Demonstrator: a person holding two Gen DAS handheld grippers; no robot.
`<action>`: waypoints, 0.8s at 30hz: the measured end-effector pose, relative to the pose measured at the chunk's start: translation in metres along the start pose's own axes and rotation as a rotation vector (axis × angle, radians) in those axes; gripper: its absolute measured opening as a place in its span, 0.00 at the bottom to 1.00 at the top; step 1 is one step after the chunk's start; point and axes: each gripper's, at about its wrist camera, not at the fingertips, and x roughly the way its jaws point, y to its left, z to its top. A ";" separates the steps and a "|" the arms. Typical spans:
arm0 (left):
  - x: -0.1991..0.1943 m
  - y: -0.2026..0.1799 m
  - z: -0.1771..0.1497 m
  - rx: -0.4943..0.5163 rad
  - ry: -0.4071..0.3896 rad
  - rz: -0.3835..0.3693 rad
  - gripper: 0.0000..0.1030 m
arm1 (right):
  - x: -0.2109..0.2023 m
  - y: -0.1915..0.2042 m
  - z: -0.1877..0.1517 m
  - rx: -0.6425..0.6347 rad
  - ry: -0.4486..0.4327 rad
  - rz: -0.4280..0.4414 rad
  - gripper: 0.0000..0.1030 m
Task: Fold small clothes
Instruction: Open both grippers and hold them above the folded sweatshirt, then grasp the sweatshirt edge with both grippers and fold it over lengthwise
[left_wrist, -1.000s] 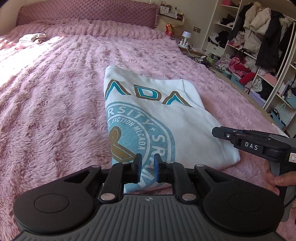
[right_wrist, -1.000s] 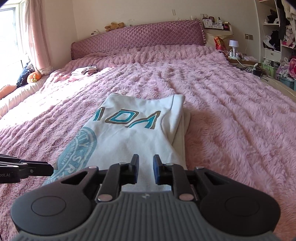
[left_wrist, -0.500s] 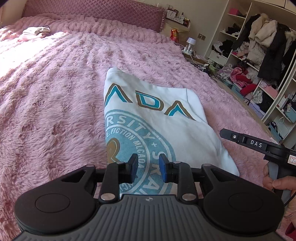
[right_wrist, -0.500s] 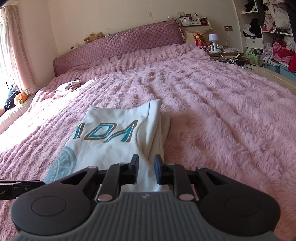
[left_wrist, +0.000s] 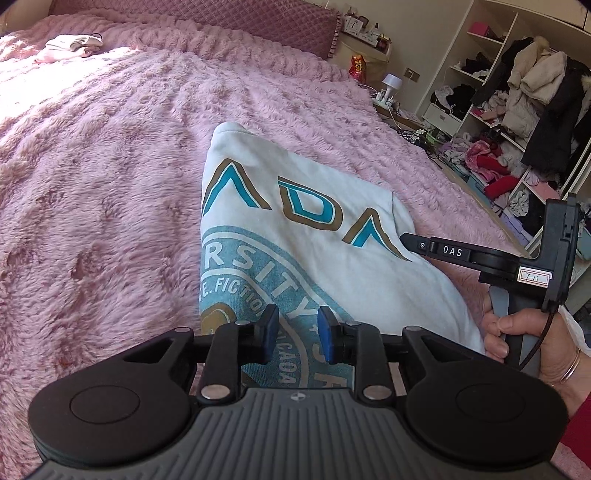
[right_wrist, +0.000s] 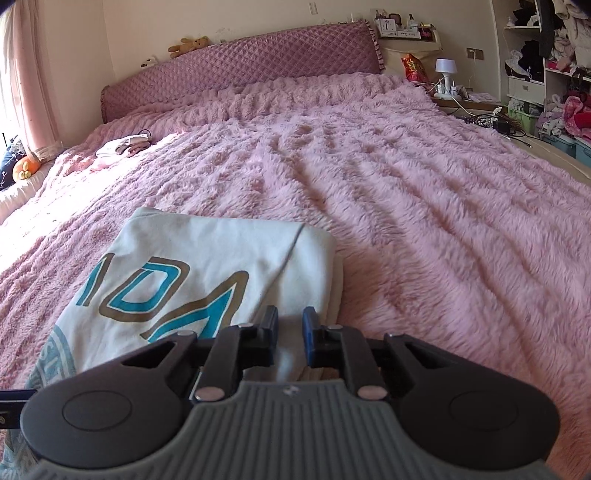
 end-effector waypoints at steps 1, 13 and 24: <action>0.001 0.001 -0.001 -0.002 0.003 -0.002 0.30 | 0.001 -0.001 -0.002 -0.007 -0.001 0.000 0.07; -0.024 -0.005 0.003 -0.021 -0.041 -0.014 0.31 | -0.025 0.012 0.001 -0.033 -0.026 -0.004 0.19; -0.055 0.105 -0.009 -0.394 -0.110 -0.313 0.50 | -0.094 -0.065 -0.036 0.241 0.054 0.387 0.49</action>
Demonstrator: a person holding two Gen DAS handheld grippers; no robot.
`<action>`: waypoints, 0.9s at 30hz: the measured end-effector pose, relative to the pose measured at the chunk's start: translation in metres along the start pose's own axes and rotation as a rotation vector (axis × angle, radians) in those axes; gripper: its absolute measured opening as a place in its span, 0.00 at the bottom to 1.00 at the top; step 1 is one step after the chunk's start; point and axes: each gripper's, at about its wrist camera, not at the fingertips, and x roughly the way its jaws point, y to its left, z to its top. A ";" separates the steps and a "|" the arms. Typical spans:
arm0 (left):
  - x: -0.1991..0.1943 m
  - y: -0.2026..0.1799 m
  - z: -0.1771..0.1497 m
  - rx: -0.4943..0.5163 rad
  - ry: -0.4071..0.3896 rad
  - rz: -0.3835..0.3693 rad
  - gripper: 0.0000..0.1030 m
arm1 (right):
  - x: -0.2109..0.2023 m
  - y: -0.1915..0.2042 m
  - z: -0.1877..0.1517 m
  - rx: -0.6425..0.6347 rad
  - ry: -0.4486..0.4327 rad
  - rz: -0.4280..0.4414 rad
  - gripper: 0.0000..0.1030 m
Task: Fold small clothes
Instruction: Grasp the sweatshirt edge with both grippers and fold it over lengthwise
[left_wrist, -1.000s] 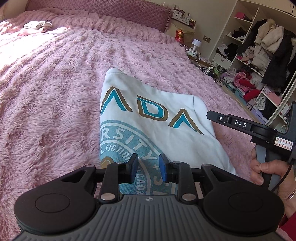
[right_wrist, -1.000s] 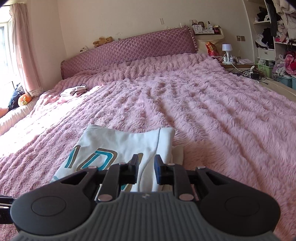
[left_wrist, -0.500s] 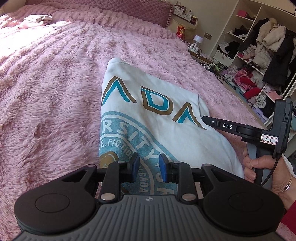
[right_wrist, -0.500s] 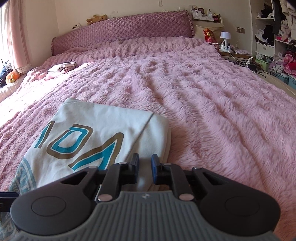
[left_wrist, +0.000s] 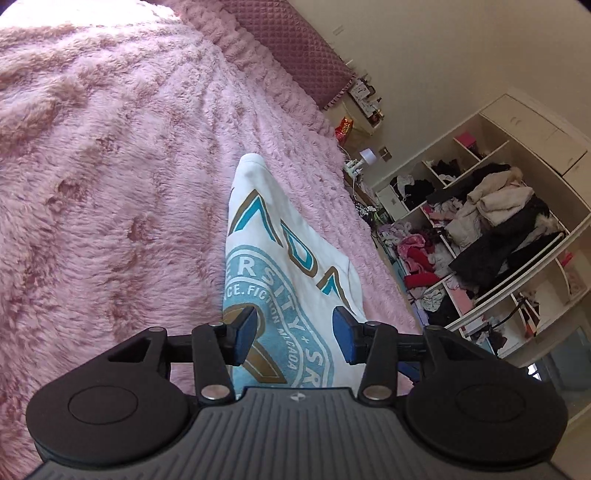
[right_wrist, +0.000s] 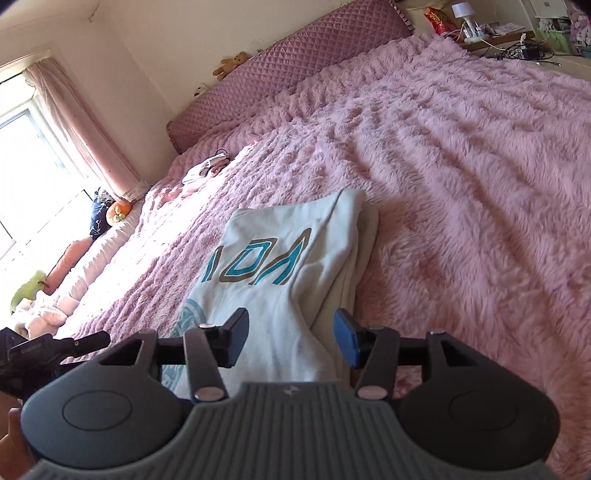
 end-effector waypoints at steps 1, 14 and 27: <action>0.000 0.008 0.002 -0.017 0.000 0.006 0.51 | -0.001 -0.006 -0.001 0.021 0.015 0.013 0.52; 0.091 0.053 0.022 -0.181 0.206 -0.120 0.53 | 0.041 -0.062 -0.013 0.340 0.097 0.185 0.55; 0.170 0.061 0.051 -0.293 0.342 -0.211 0.62 | 0.111 -0.055 0.017 0.387 0.096 0.264 0.67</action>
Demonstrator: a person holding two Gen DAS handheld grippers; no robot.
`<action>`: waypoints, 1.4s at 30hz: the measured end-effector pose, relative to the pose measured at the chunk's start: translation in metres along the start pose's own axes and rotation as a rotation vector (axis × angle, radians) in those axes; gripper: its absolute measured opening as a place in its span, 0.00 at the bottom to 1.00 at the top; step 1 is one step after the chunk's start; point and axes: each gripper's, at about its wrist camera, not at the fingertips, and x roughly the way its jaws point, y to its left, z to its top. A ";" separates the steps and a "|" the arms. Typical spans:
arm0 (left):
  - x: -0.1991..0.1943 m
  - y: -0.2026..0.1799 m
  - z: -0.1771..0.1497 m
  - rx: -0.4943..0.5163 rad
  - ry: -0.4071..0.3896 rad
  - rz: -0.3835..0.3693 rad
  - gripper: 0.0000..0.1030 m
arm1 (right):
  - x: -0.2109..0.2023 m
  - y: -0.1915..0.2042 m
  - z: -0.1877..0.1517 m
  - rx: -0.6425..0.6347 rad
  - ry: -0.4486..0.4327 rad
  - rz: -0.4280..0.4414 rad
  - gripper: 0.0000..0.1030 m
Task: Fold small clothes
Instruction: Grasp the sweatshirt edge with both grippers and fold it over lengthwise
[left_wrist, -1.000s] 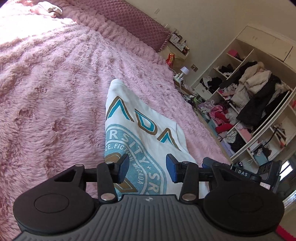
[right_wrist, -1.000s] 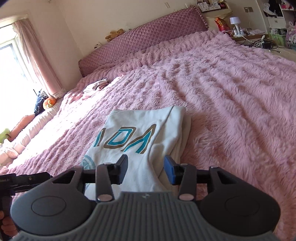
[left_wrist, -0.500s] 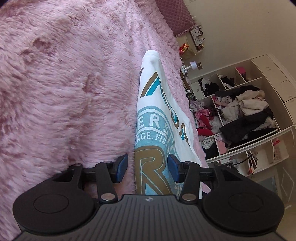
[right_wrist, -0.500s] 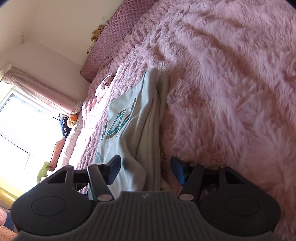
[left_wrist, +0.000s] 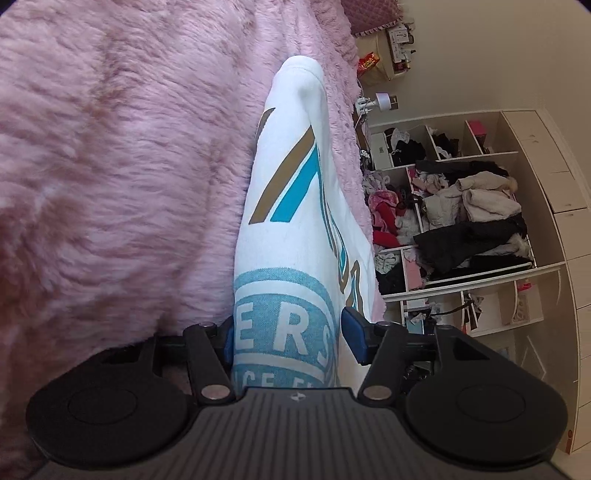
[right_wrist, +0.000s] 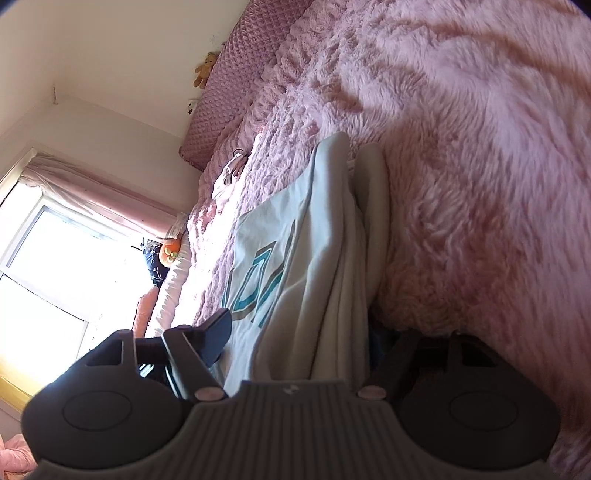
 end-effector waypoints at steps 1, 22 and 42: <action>0.004 0.001 0.003 -0.007 0.005 -0.002 0.62 | 0.004 0.000 0.001 0.001 0.002 0.001 0.67; 0.014 -0.020 -0.002 0.041 -0.026 0.142 0.36 | 0.032 0.024 0.010 -0.079 0.023 -0.201 0.30; -0.048 -0.107 -0.030 0.191 -0.097 0.187 0.32 | 0.002 0.137 -0.016 -0.216 -0.008 -0.260 0.21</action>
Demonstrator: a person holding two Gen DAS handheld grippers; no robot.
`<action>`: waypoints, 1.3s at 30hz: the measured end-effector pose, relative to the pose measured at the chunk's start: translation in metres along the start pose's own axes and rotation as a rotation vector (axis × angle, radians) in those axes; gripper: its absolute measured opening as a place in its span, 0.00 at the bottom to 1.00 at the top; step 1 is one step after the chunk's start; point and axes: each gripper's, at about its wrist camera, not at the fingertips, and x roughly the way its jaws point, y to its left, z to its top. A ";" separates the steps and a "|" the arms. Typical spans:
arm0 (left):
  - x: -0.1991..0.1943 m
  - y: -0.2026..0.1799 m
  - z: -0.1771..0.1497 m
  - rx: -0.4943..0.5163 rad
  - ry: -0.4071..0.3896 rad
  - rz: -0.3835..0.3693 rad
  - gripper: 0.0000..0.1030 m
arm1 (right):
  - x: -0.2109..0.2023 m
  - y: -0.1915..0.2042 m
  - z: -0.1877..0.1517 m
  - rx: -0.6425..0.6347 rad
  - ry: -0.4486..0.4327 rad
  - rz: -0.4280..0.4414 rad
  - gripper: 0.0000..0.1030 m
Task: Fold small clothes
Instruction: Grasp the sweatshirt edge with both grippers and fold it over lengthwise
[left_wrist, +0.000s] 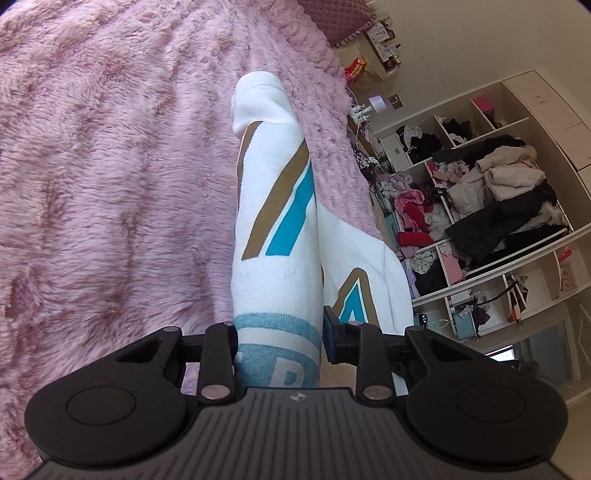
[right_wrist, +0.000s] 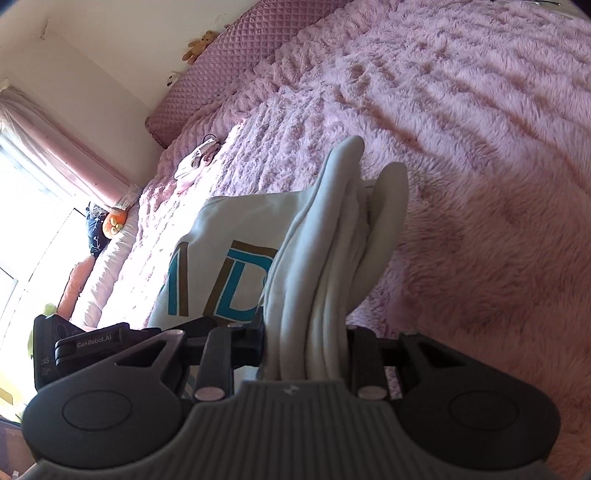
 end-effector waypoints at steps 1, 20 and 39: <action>-0.010 -0.001 0.000 0.000 -0.011 -0.002 0.32 | -0.004 0.011 -0.002 -0.011 0.001 0.008 0.21; -0.180 0.043 -0.036 -0.025 -0.178 0.062 0.32 | 0.003 0.178 -0.096 -0.203 0.114 0.116 0.21; -0.165 0.173 -0.035 -0.089 -0.049 0.017 0.37 | 0.085 0.091 -0.128 -0.172 0.236 0.023 0.42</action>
